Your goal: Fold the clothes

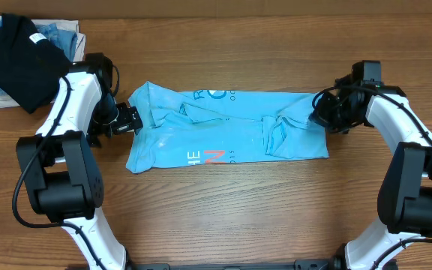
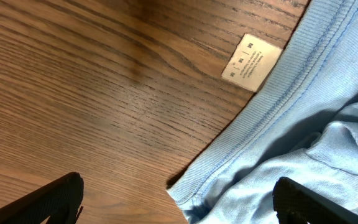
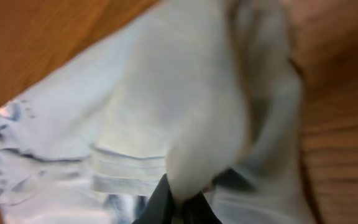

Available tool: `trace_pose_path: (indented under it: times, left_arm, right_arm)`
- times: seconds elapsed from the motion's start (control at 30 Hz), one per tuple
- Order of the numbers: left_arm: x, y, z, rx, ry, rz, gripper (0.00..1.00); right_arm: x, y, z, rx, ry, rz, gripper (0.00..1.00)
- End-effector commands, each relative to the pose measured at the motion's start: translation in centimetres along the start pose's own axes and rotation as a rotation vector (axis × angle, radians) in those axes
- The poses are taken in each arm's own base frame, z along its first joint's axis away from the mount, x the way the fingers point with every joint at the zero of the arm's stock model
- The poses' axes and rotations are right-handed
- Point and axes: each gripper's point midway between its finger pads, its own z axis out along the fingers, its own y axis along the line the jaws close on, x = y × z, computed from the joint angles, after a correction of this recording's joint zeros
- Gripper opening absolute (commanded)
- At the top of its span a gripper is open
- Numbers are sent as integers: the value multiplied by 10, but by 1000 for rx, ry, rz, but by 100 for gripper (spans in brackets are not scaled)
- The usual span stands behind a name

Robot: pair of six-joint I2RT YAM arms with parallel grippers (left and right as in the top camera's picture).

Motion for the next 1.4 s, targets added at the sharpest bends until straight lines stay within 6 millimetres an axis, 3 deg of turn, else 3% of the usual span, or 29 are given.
trace_pose_path:
  times: [0.0, 0.3, 0.57, 0.67, 0.7, 0.73, 0.77, 0.8, 0.9, 1.03, 1.23, 1.37]
  left_arm:
    - [1, 0, -4, 11, -7, -23, 100]
    - [0, -1, -4, 13, -10, -23, 100]
    - [-1, -1, -4, 14, -13, -23, 100]
    - [0, -1, -4, 13, -10, -23, 100]
    - [0, -1, -4, 12, -10, -23, 100]
    - [0, -1, -4, 12, -9, -23, 100]
    - [0, -1, -4, 12, -9, -23, 100]
    - [0, -1, -4, 12, -9, -23, 100]
    - [0, -1, -4, 12, -9, -23, 100]
    - [1, 0, -4, 10, -4, -22, 100]
    - [1, 0, -4, 10, -4, -22, 100]
    - [1, 0, -4, 11, -5, -23, 100]
  right_arm:
    - [-2, 34, -7, -164, 15, -12, 4]
    - [-6, 63, -4, -246, -8, -35, 4]
    - [1, 125, 9, -332, -44, -97, 4]
    - [3, 137, 17, -309, -74, -88, 4]
    - [3, 138, 19, -291, -85, -82, 9]
    - [4, 138, 21, -272, -97, -85, 22]
    - [4, 138, 23, -257, -106, -88, 45]
    - [4, 138, 24, -246, -113, -91, 59]
    - [0, 134, 24, -230, -129, -96, 72]
    - [-11, 121, 12, -202, -126, -60, 75]
    - [-24, 103, -24, -126, -91, -84, 75]
    - [-15, 92, -40, -75, -26, -97, 70]
